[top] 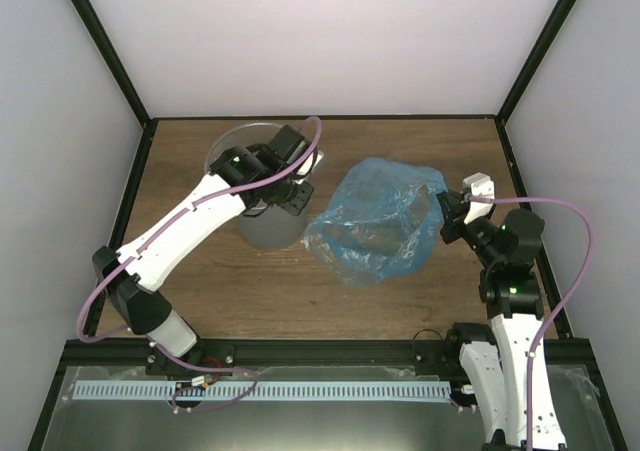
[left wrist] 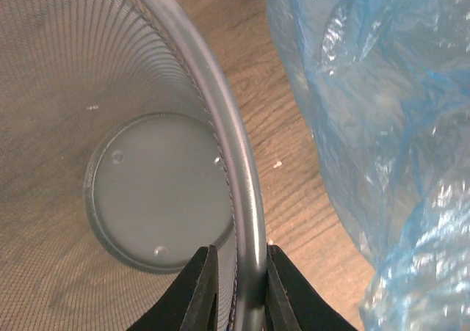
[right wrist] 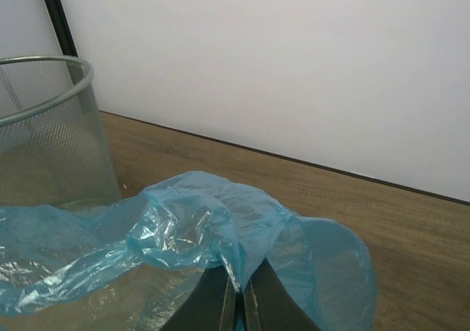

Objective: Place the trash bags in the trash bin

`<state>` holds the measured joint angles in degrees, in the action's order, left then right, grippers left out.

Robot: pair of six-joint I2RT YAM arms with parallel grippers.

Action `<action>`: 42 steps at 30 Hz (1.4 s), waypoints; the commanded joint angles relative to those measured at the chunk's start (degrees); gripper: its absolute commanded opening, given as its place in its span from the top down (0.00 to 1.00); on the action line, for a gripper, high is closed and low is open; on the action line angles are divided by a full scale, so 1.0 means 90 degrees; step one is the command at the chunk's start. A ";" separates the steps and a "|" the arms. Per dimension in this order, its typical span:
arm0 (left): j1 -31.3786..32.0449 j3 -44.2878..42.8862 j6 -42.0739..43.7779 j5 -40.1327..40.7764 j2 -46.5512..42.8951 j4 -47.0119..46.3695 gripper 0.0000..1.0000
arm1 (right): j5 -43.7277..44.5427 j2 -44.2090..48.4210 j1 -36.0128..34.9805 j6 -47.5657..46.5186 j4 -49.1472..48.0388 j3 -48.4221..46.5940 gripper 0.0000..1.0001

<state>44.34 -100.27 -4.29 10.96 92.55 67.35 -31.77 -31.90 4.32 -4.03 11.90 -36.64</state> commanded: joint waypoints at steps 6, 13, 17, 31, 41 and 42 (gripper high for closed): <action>0.0043 0.0258 -0.0341 -0.0627 -0.0561 0.0354 0.87 | 0.0152 0.0068 -0.0040 -0.0108 -0.0159 -0.0016 0.99; 0.0054 0.0371 -0.0329 -0.0578 -0.0696 0.0368 0.92 | 0.0150 0.0033 -0.0050 -0.0118 -0.0141 -0.0033 0.99; 0.0113 0.0419 -0.0362 -0.0702 -0.0822 0.0340 0.93 | 0.0142 -0.0060 -0.0050 -0.0102 -0.0117 -0.0060 0.99; 0.0858 0.0454 -0.0801 -0.0985 -0.1042 0.0610 0.96 | 0.0448 -0.0220 -0.0040 -0.0001 -0.0147 -0.0096 0.99; 0.1925 0.0315 -0.0983 -0.1407 -0.0774 0.0321 0.94 | 0.0922 -0.0097 -0.0001 0.0096 -0.0170 -0.0112 0.99; 0.2010 0.0282 -0.1003 -0.1381 -0.0676 0.0334 0.94 | 0.0932 -0.0084 -0.0001 0.0110 -0.0180 -0.0109 0.99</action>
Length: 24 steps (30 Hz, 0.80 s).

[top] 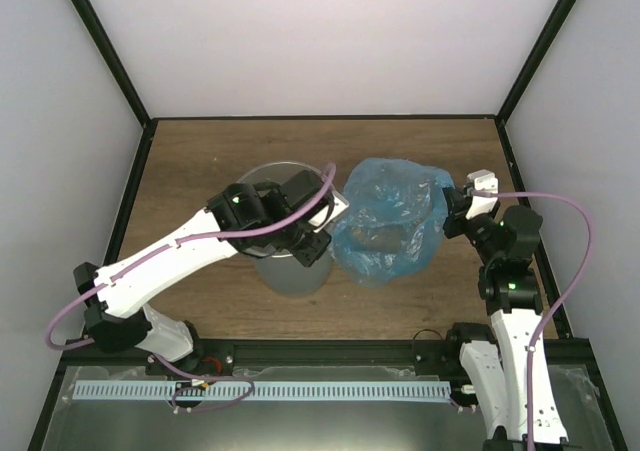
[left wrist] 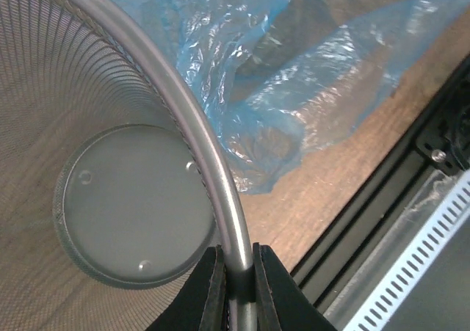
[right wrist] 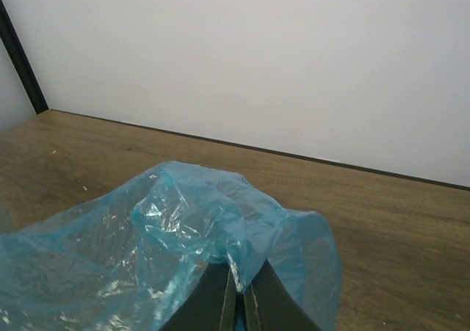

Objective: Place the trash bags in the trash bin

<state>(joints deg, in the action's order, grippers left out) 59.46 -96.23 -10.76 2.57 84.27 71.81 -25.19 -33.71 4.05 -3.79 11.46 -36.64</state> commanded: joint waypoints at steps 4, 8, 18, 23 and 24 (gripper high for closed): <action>0.0599 -0.0216 -0.0317 -0.0434 0.0460 -0.0170 0.94 | 0.0285 0.0147 0.0028 0.0102 -0.0146 -0.0109 0.99; 0.0659 -0.0274 -0.0332 -0.0315 0.0548 -0.0181 0.71 | 0.0270 0.0171 0.0033 0.0114 -0.0128 -0.0118 0.99; 0.0695 -0.0850 -0.0396 0.0492 0.0349 -0.0877 0.40 | 0.0196 -0.0098 0.0030 -0.0133 0.0998 -0.1847 0.99; 0.1024 -0.1209 -0.0295 0.0889 0.0800 -0.1353 0.37 | 0.0138 -0.0493 0.0028 -0.0375 0.1766 -0.3116 0.99; 0.1147 -0.1280 -0.0188 0.0971 0.0895 -0.1399 0.37 | 0.0163 -0.0573 0.0028 -0.0435 0.1877 -0.3300 0.99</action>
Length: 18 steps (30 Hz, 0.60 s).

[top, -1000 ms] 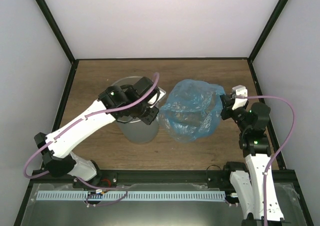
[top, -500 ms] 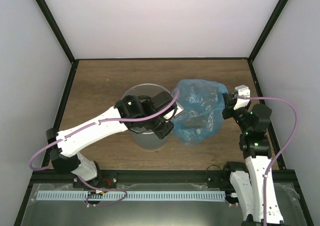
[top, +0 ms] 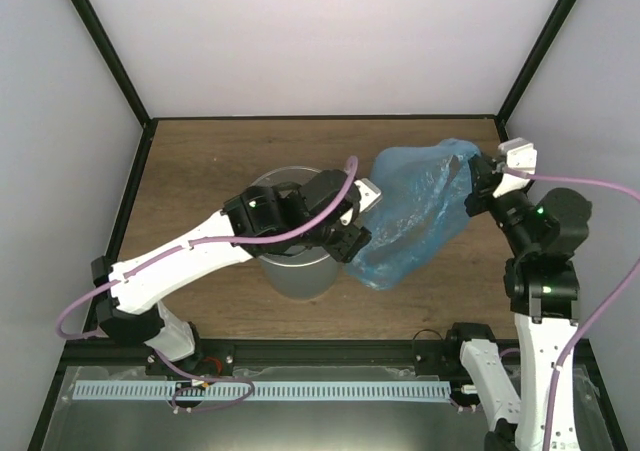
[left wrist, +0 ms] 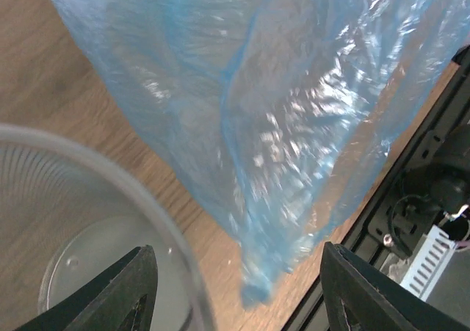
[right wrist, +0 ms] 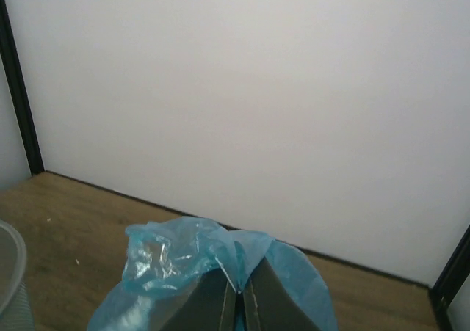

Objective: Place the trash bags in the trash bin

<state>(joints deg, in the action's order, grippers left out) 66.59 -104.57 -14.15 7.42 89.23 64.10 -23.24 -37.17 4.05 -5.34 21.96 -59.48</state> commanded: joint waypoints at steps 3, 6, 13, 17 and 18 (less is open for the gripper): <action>0.0506 -0.0511 0.0364 0.0738 0.0555 -0.0656 0.36 | 0.0017 -0.0332 0.0028 -0.0422 0.0904 -0.1176 0.99; 0.0539 -0.0514 0.0456 0.0965 0.0712 -0.0728 0.34 | 0.0011 -0.0396 0.0028 -0.0489 0.1107 -0.1497 0.99; 0.0700 -0.0313 0.0378 0.1145 0.0887 -0.1085 0.31 | -0.0059 -0.0427 0.0028 -0.0472 0.1307 -0.1896 0.99; 0.0707 -0.0261 0.0165 0.1593 0.0960 -0.1382 0.35 | -0.0115 -0.0440 0.0028 -0.0426 0.1371 -0.2101 0.99; 0.0698 -0.0235 0.0165 0.1643 0.0950 -0.1476 0.38 | -0.0135 -0.0464 0.0028 -0.0414 0.1394 -0.2165 0.99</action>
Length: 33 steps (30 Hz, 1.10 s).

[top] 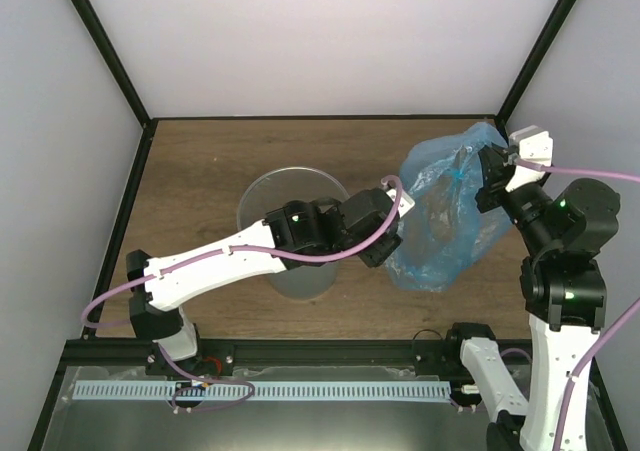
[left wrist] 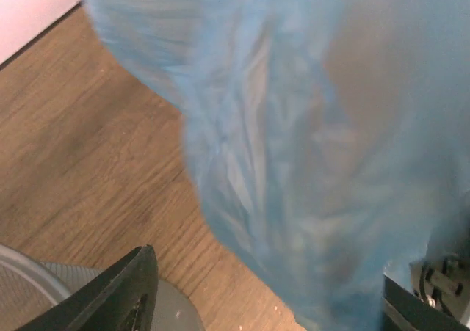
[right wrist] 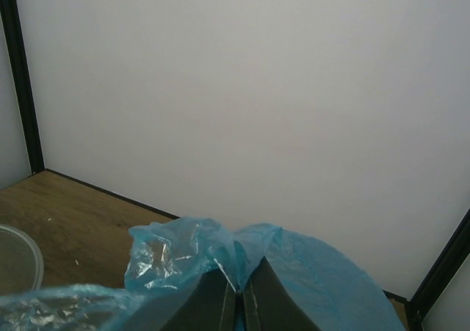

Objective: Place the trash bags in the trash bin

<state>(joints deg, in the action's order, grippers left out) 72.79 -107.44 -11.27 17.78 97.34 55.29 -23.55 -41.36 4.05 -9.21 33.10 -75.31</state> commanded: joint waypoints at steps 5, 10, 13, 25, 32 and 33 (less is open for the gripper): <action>-0.0083 0.0180 -0.0033 0.0137 0.0107 -0.1078 0.38 | -0.0228 -0.0146 0.0028 0.0059 0.0312 -0.0826 0.99; -0.0092 0.0435 -0.0254 -0.0483 0.0236 -0.1495 0.33 | -0.0101 -0.0229 0.0028 0.0001 0.0305 -0.1002 0.99; -0.0073 0.1036 -0.0463 -0.0681 0.0050 -0.2024 0.33 | 0.0006 -0.0292 0.0028 -0.0011 0.0256 -0.1056 0.99; -0.0071 0.2078 -0.0651 -0.0300 -0.0979 -0.2764 0.68 | -0.0315 -0.0563 0.0028 0.0078 0.0149 -0.1323 0.99; -0.0091 0.1316 -0.0130 -0.0053 -0.1586 -0.2541 0.96 | -0.2011 -0.1245 0.0028 -0.0231 0.0552 -0.2152 0.99; -0.0091 0.1065 -0.0029 -0.0003 -0.1593 -0.2441 0.96 | -0.2226 -0.1423 0.0028 -0.0235 0.0651 -0.2433 0.99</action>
<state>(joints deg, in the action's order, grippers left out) 72.07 -91.20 -15.07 15.53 85.19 33.15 -33.34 -50.02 4.05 -10.15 36.29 -89.52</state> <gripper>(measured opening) 0.048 0.010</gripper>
